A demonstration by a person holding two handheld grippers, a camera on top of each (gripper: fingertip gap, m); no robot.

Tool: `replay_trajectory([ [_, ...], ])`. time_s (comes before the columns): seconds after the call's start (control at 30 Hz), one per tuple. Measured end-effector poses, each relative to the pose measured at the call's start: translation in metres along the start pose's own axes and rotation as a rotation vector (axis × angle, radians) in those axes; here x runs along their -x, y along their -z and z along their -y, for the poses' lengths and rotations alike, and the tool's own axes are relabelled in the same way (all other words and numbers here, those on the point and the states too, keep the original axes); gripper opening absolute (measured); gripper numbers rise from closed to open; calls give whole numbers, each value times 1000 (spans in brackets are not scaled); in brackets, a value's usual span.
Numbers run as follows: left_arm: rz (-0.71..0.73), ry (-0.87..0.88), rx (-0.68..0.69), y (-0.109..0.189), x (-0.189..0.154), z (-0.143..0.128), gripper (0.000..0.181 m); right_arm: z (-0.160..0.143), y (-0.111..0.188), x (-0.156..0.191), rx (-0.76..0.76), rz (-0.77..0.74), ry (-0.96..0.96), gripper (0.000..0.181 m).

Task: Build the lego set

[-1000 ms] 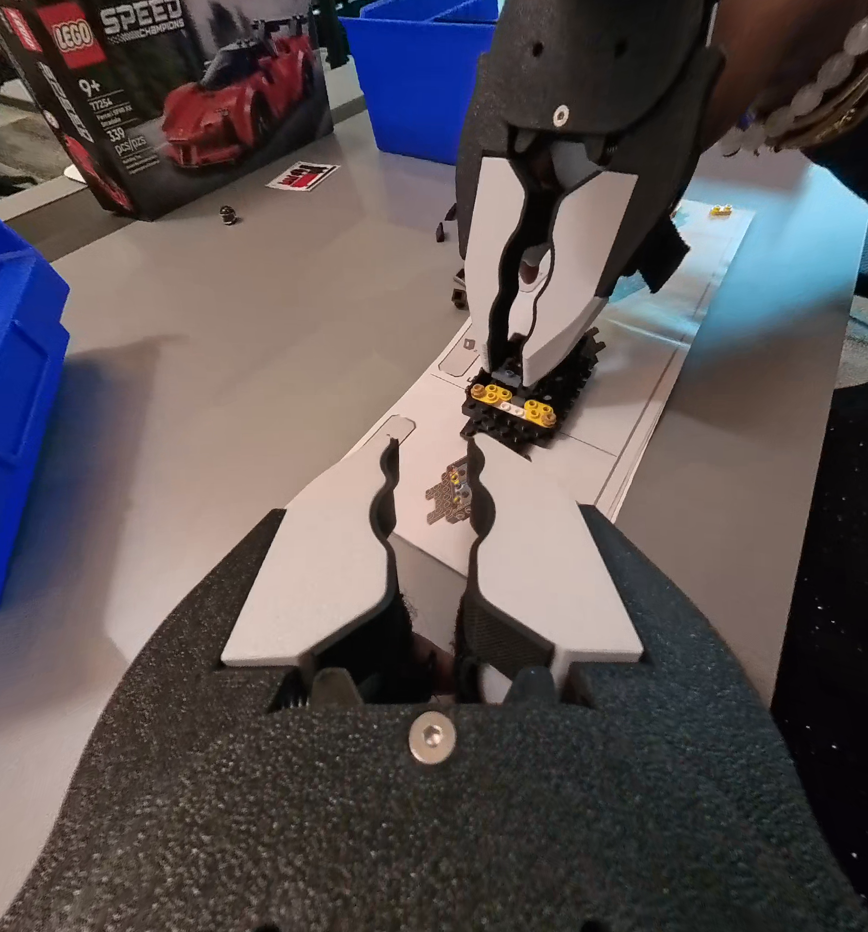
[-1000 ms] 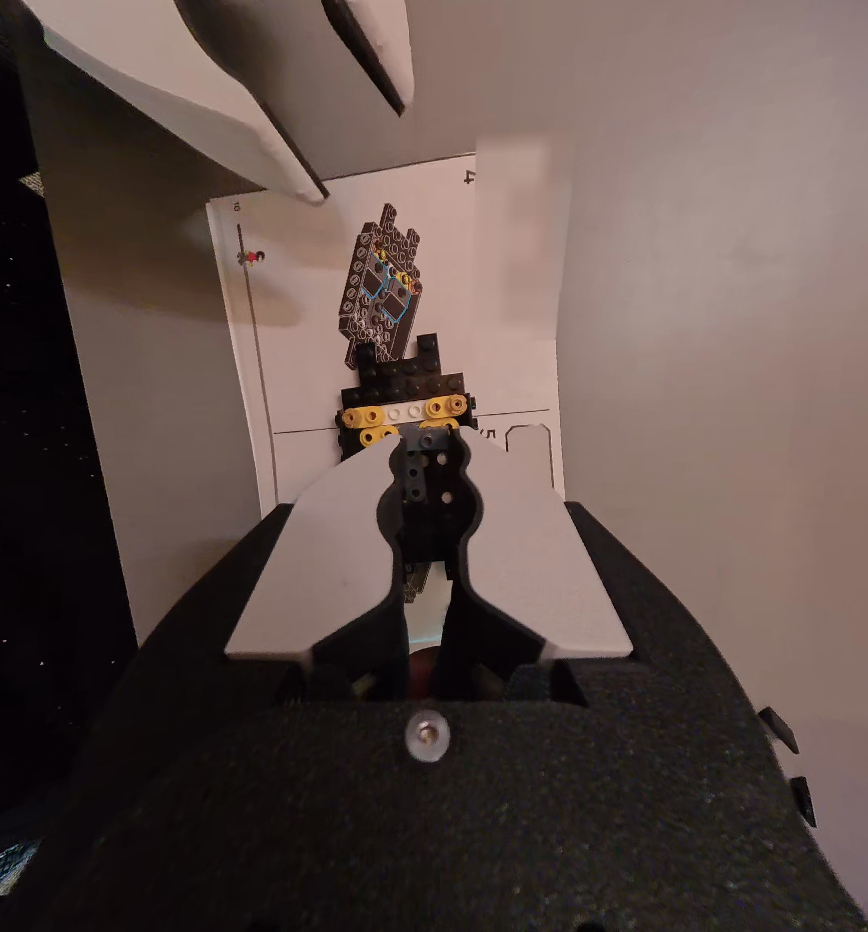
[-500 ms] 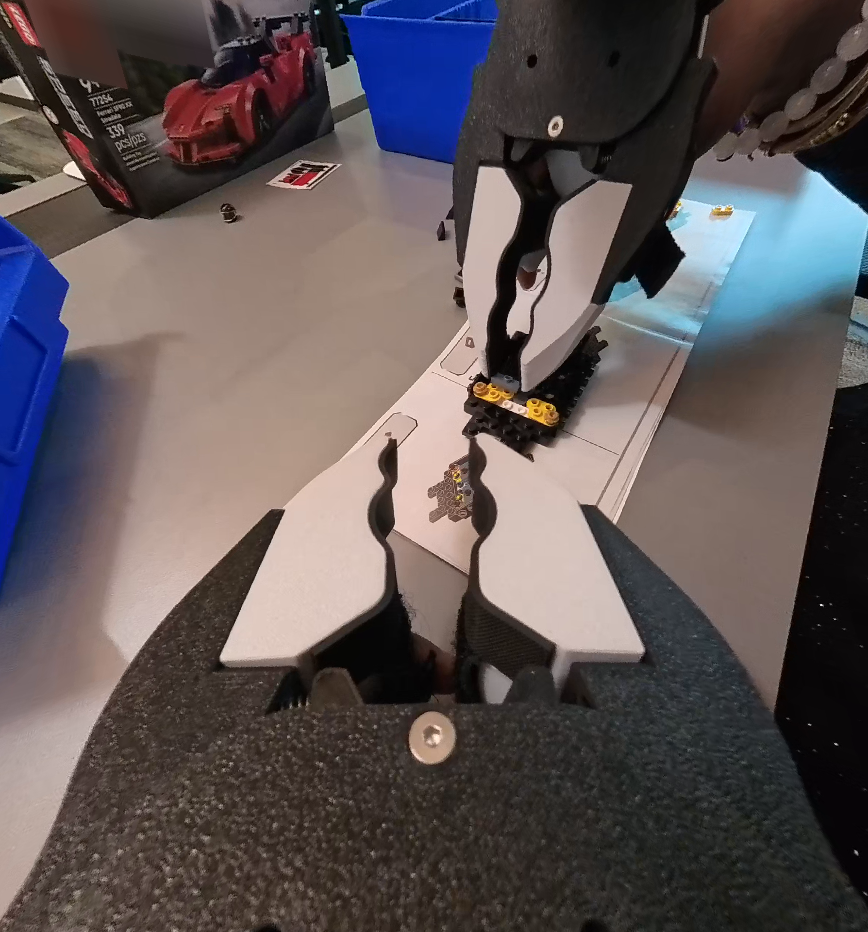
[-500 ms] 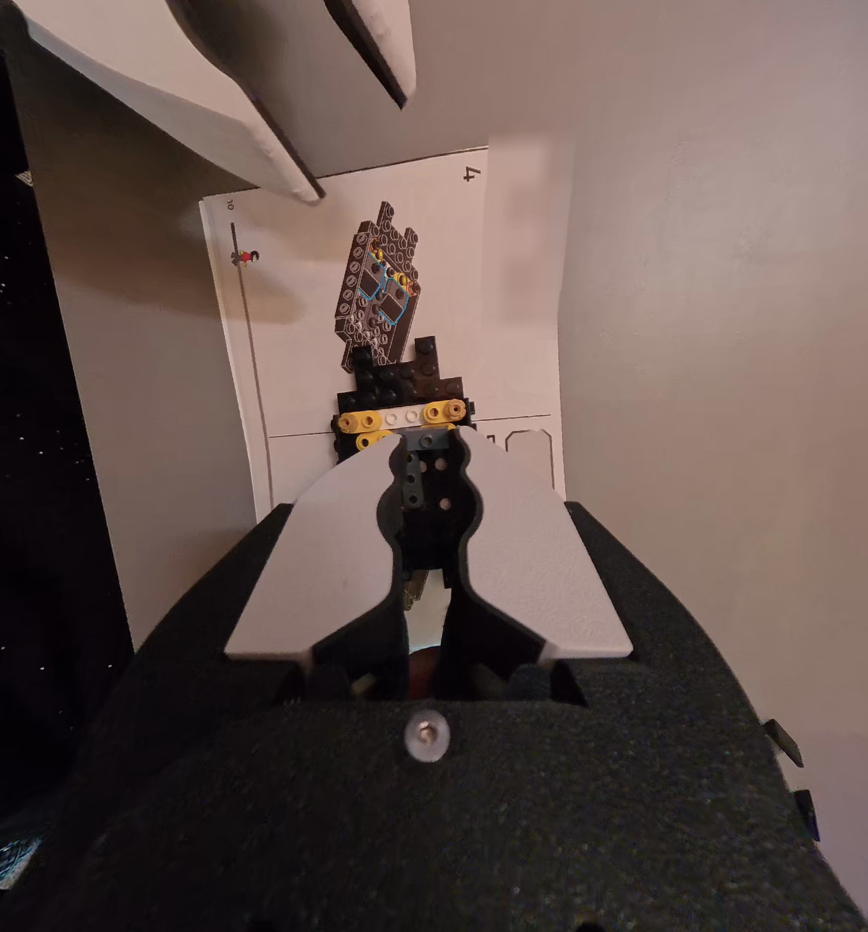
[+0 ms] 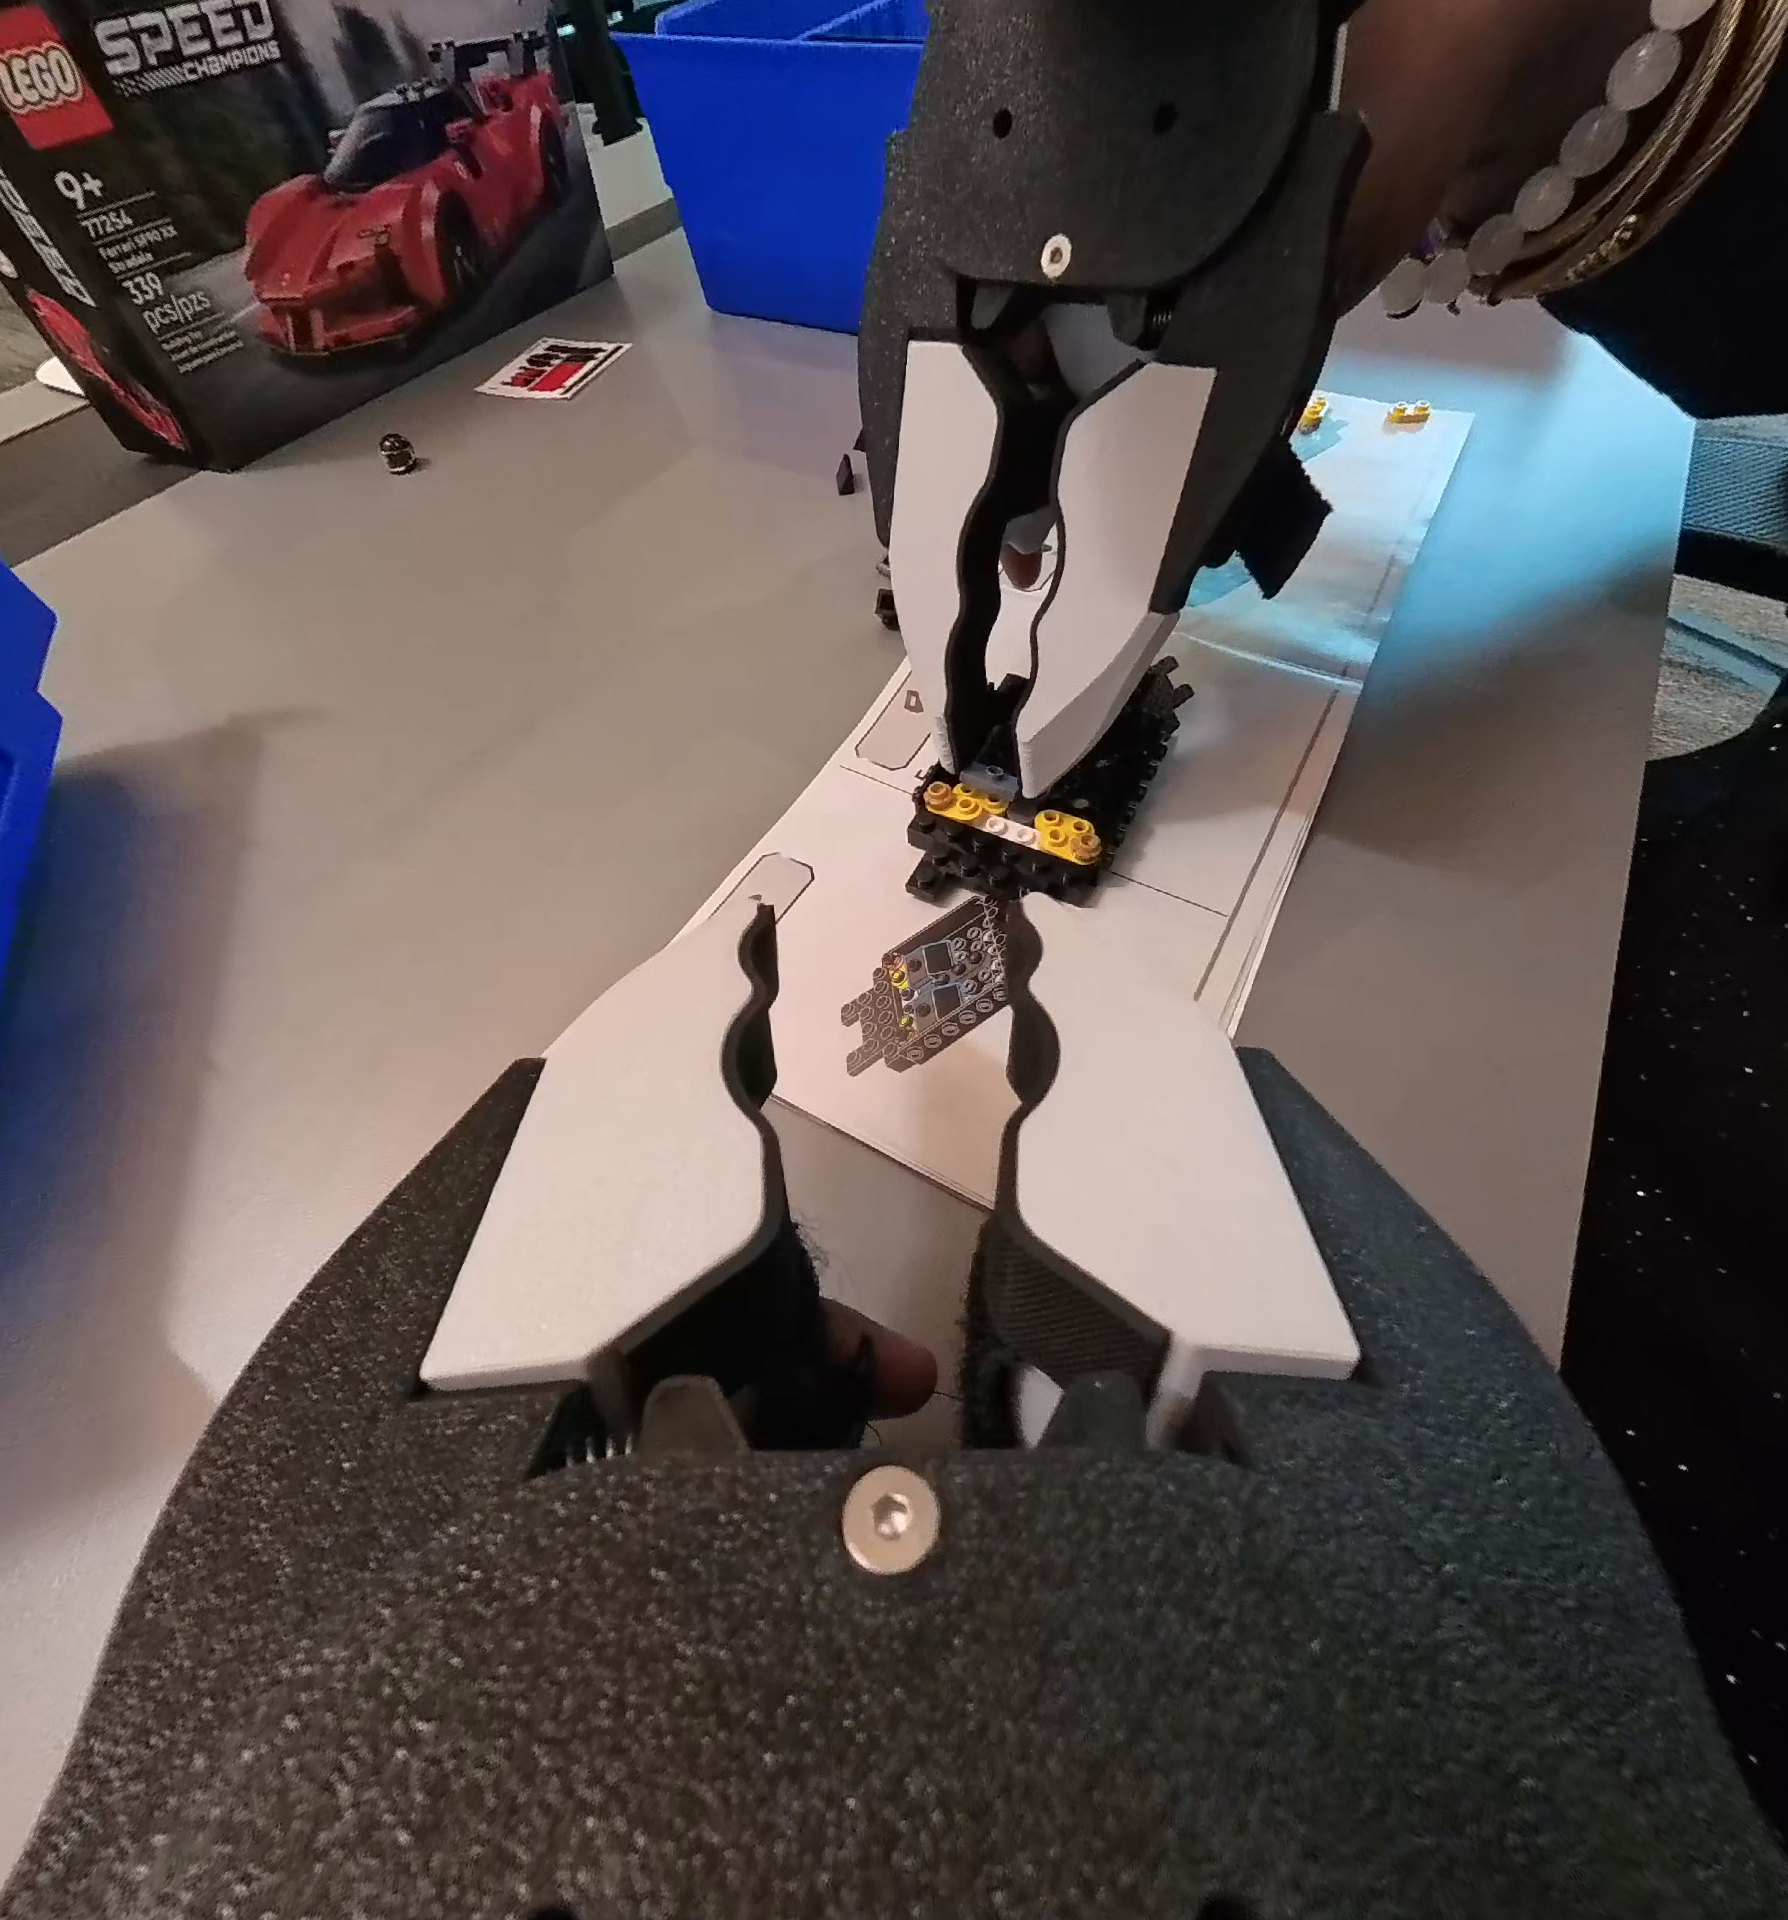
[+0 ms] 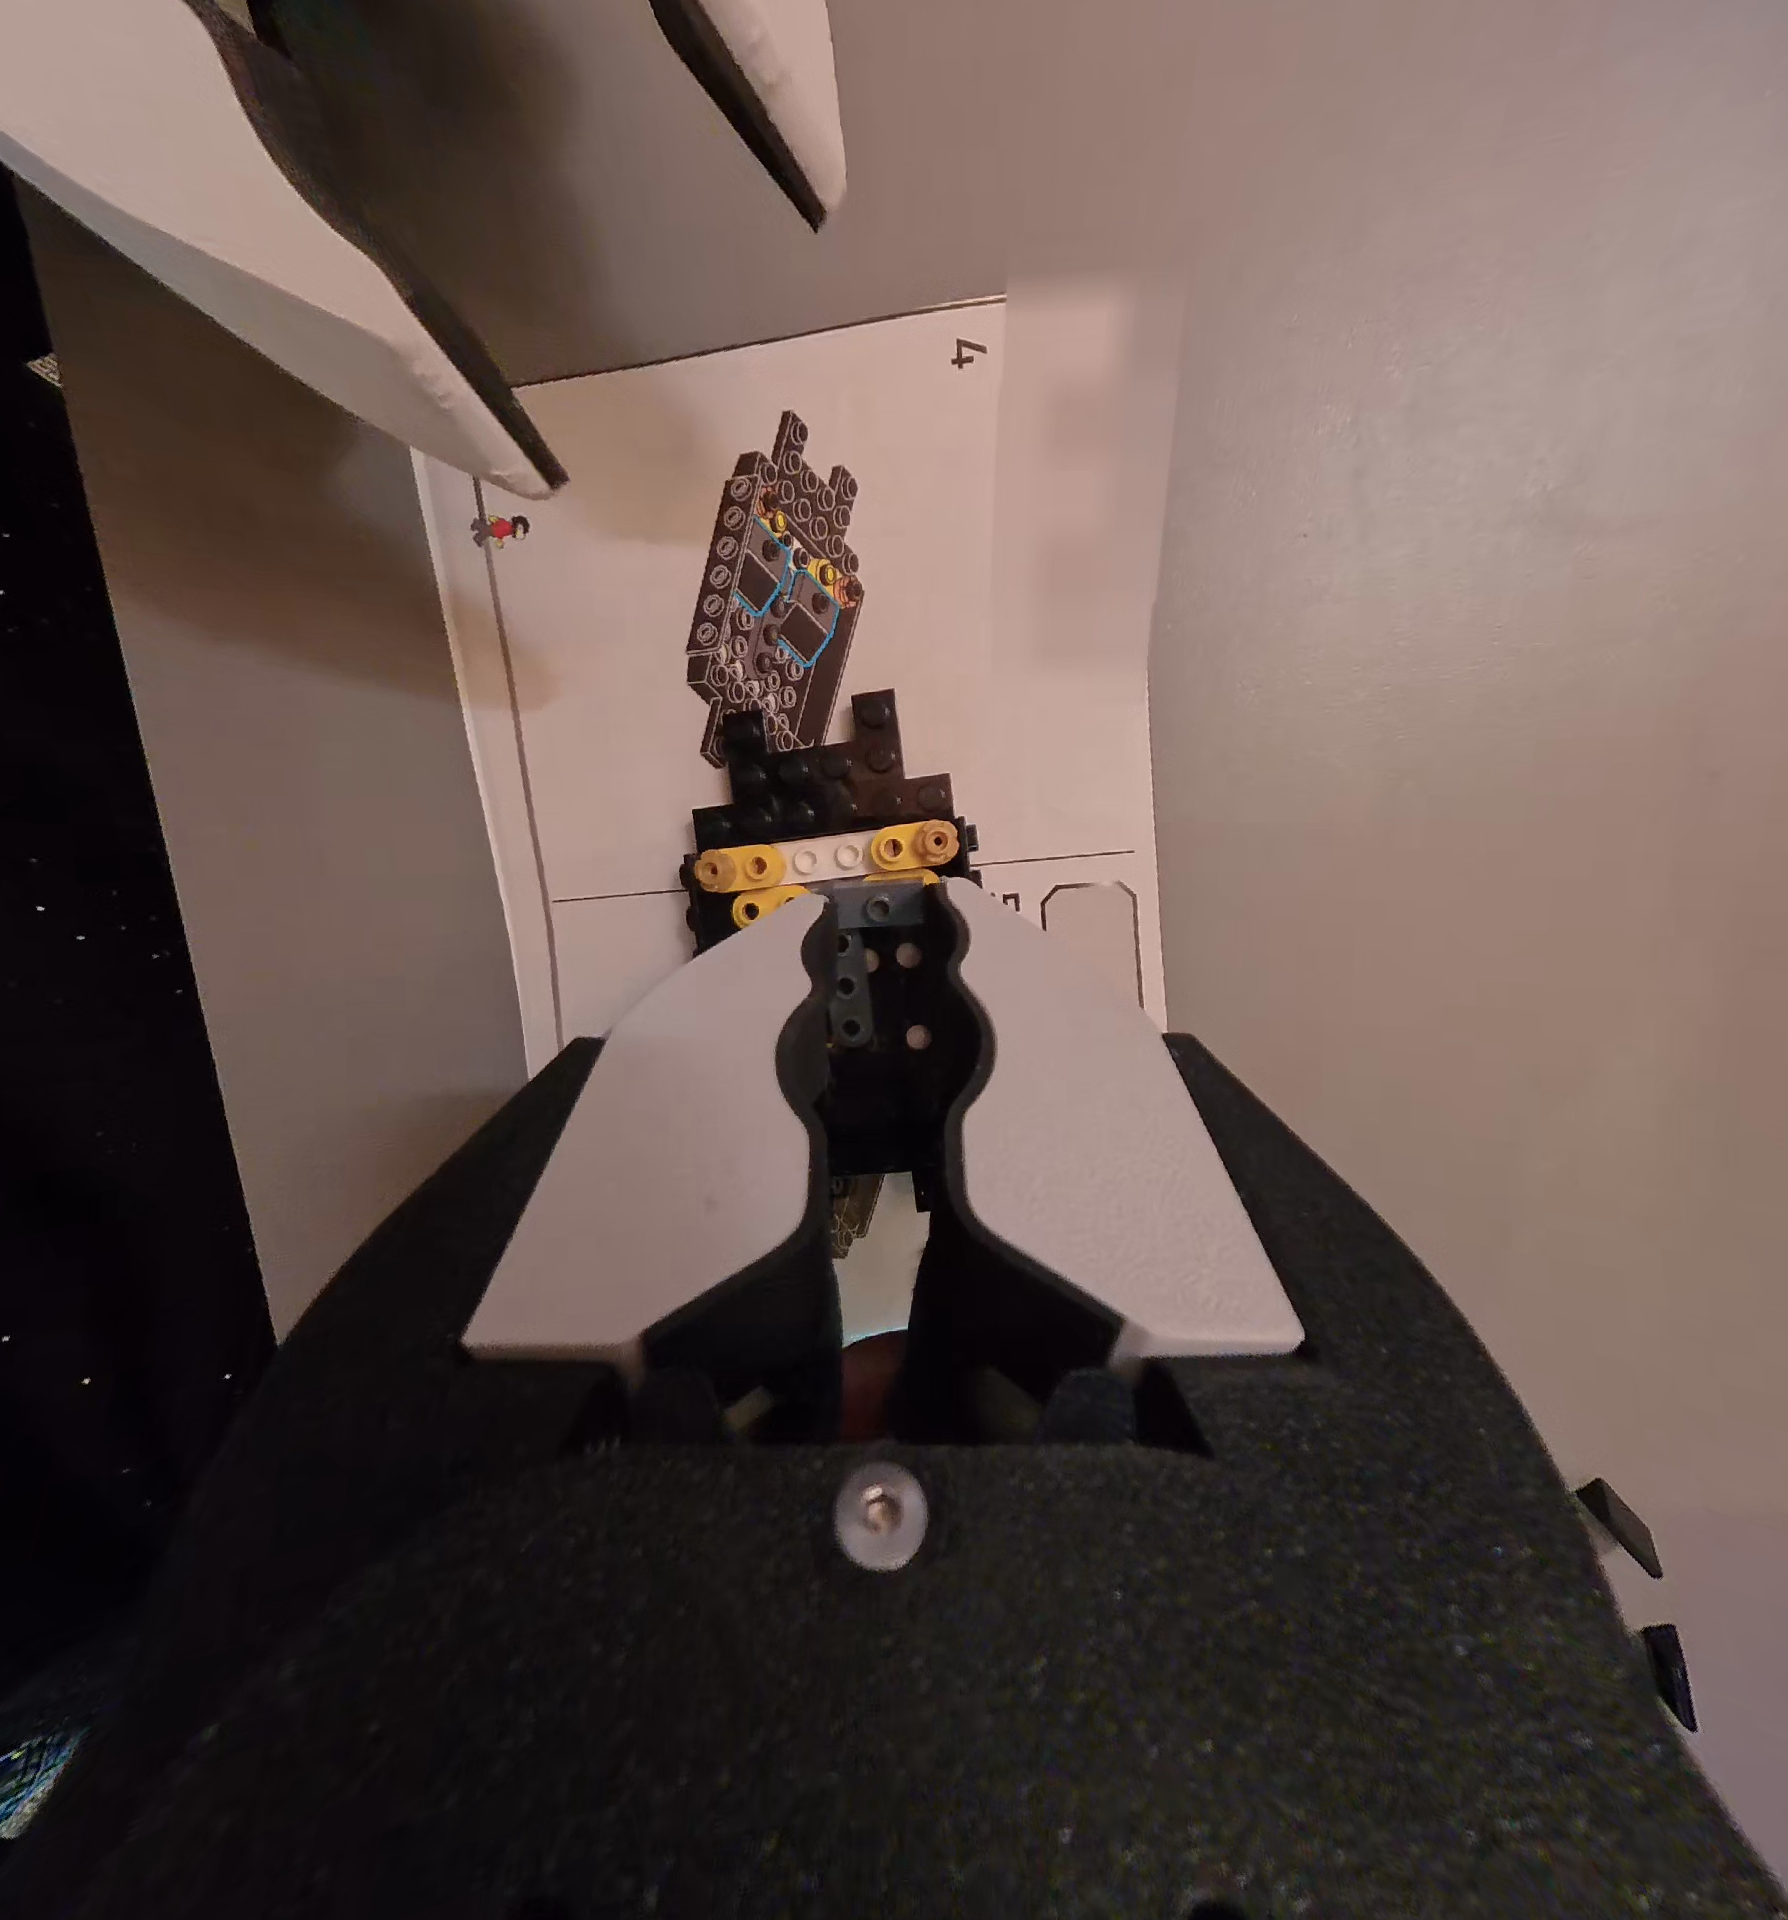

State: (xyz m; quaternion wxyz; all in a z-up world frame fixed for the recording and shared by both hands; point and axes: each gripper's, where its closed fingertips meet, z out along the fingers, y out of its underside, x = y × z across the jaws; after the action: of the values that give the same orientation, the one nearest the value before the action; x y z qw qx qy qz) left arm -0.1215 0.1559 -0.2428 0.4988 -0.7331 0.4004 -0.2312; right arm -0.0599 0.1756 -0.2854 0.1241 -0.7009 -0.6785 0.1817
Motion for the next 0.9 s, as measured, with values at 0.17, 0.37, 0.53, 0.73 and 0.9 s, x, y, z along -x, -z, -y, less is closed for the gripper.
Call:
replay_trajectory([
  [0.17,4,-1,8,-1,0,-1,42,0,-1,1,3,2,-1,16],
  [0.37,8,-1,11,-1,1,-1,42,-1,-1,1,9,4,-2,16],
  [0.53,6,-2,10,-1,0,-1,42,-2,-1,1,10,5,-6,16],
  [0.73,11,-2,18,-2,1,-2,42,-3,0,2,10,7,-12,16],
  [0.9,12,-4,24,-2,1,-3,42,-3,-1,1,13,6,-13,16],
])
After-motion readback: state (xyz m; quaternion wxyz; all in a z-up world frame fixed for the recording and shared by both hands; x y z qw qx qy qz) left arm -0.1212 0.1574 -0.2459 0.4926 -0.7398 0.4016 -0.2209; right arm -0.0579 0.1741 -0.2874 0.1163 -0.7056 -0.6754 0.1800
